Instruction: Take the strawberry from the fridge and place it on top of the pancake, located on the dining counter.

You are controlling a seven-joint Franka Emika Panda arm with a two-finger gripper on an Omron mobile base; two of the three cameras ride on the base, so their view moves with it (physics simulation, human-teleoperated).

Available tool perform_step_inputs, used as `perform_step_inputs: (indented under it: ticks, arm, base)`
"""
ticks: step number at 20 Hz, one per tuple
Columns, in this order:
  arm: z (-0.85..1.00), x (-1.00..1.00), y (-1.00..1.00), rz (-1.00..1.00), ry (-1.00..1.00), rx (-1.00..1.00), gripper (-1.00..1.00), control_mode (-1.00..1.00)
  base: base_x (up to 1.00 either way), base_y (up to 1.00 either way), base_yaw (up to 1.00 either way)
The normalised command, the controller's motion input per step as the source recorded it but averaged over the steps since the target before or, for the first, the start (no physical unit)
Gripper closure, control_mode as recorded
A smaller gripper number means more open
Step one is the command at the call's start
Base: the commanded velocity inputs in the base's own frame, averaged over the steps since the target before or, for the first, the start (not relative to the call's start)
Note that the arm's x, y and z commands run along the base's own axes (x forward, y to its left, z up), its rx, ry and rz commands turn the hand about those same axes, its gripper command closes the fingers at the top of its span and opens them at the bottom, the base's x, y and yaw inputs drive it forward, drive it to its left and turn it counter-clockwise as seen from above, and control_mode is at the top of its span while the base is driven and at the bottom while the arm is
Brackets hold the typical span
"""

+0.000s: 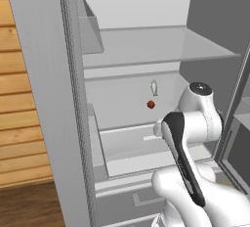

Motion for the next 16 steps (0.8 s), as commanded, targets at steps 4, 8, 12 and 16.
perform_step_inputs:
  ticks: [4, 8, 12, 16]
  arm:
    - [0.16, 0.71, 0.04, 0.02, -0.23, 0.0, -1.0, -1.0]
    - [0.21, 0.58, 0.0, 0.0, -0.38, 0.0, -1.0, -1.0]
    - [0.12, 0.35, 0.0, 0.0, -0.34, 0.0, -1.0, -1.0]
    - [0.08, 0.39, 0.0, -0.03, -0.01, 0.0, -1.0, -1.0]
  base:
    - [0.0, 0.0, 0.0]
    - [0.0, 0.0, 0.0]
    - [0.0, 0.0, 0.0]
    - [0.0, 0.0, 0.0]
